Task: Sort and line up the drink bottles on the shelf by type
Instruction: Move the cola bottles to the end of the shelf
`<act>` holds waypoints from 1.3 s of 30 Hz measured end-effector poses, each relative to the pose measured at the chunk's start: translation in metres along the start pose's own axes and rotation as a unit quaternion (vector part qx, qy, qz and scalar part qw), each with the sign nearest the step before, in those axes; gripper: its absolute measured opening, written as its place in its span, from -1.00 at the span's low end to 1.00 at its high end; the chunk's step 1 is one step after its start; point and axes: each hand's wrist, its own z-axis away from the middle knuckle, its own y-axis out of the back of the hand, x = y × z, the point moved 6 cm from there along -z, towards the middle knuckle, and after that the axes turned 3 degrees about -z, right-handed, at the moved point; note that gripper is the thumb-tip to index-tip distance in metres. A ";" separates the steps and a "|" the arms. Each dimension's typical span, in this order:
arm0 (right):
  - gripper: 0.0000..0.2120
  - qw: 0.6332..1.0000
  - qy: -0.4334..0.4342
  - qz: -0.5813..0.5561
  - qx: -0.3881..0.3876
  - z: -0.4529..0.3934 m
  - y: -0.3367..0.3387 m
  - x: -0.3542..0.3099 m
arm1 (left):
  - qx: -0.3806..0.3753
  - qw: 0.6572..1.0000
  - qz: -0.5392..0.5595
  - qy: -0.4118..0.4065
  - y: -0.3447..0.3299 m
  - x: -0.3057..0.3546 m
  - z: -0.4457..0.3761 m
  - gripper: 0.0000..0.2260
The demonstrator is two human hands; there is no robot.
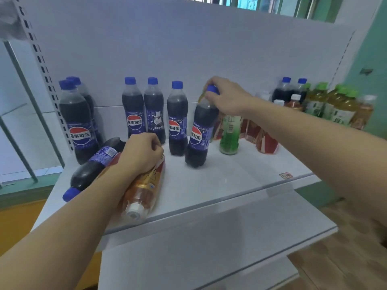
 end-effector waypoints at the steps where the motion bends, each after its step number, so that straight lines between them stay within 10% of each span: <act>1: -0.87 0.999 0.013 0.028 -0.017 -0.005 -0.003 -0.003 | 0.000 1.000 -0.003 0.001 0.000 0.001 0.000 -0.93; 14: -0.63 0.996 0.015 0.059 -0.067 -0.017 -0.009 -0.002 | -0.035 0.999 -0.028 -0.016 0.006 0.004 -0.005 -0.90; 21: -0.65 0.989 0.113 0.015 0.090 0.034 -0.014 -0.019 | -0.004 1.000 0.002 -0.025 0.059 -0.025 0.012 -0.87; 32: -0.15 0.904 0.335 0.183 -0.194 0.134 -0.163 -0.073 | -0.010 0.999 -0.049 -0.012 0.090 -0.111 0.047 -0.88; 39: -0.29 0.899 0.318 0.153 -0.258 0.125 -0.183 -0.092 | -0.002 0.995 0.095 0.040 0.079 -0.161 0.050 -0.79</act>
